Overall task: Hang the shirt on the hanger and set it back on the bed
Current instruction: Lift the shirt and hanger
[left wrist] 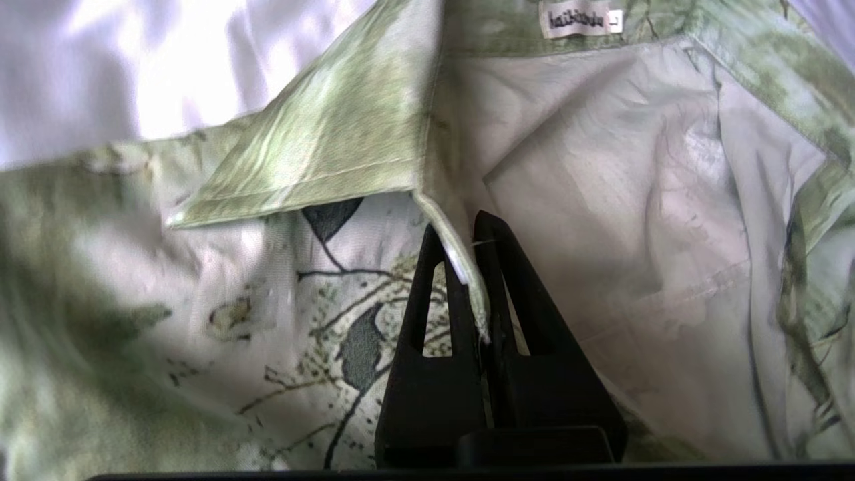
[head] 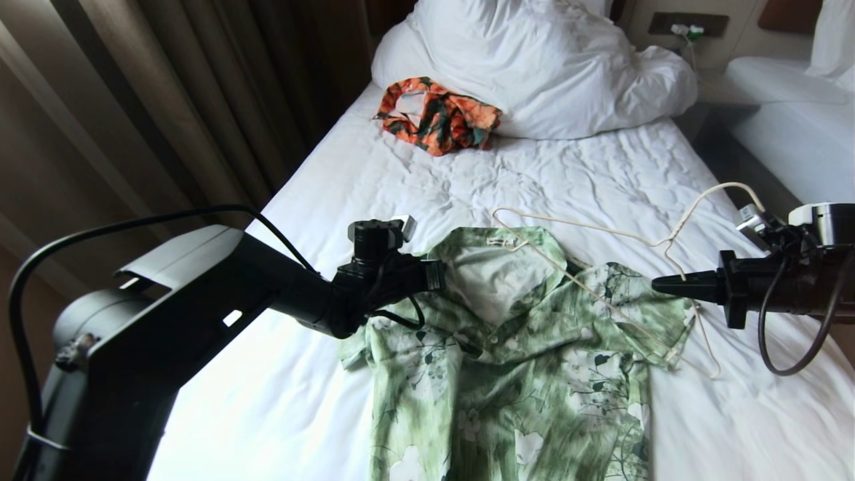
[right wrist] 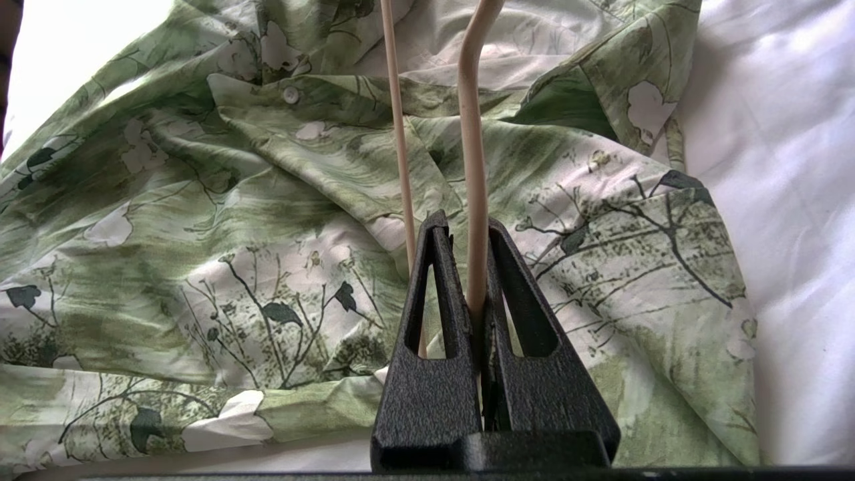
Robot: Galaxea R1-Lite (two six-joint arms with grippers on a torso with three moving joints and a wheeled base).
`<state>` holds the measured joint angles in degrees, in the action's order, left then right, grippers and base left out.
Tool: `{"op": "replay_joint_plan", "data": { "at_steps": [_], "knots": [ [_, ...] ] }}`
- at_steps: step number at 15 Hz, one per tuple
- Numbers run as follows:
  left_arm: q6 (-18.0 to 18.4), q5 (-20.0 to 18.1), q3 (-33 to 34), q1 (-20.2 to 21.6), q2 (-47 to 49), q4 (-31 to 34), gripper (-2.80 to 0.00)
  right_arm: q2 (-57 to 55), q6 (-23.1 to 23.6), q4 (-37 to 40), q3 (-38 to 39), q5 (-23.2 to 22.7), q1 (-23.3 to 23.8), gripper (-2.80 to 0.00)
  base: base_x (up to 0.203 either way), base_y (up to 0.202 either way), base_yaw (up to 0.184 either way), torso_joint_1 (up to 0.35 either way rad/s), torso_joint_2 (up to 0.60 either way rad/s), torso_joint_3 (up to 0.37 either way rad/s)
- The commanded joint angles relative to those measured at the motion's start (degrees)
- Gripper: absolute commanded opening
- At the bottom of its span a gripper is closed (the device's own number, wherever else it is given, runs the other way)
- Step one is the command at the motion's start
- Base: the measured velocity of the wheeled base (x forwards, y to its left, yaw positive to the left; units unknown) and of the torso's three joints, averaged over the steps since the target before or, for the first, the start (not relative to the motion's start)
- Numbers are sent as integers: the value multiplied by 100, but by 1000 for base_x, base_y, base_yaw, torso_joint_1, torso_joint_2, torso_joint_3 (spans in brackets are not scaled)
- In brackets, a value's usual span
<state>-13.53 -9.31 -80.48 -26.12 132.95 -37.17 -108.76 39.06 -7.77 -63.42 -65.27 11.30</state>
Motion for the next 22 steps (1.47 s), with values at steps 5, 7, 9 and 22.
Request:
{"op": "replay_joint_plan", "data": {
  "at_steps": [5, 7, 9, 22],
  "knots": [
    [-9, 25, 164, -59, -649, -32, -280, -380, 32, -13, -237, 472, -413, -280, 0, 0, 0, 0, 0, 0],
    [-9, 40, 277, -141, -958, -19, -280, -418, 23, 3, -276, 622, -602, -280, 0, 0, 0, 0, 0, 0],
    [1, 50, 461, -296, -1255, -11, -280, -480, 23, -18, -293, 725, -691, -280, 0, 0, 0, 0, 0, 0],
    [8, 263, 597, -1116, -1816, 149, -280, -246, -751, -22, -887, 712, -1327, -280, 0, 0, 0, 0, 0, 0]
  ]
}}
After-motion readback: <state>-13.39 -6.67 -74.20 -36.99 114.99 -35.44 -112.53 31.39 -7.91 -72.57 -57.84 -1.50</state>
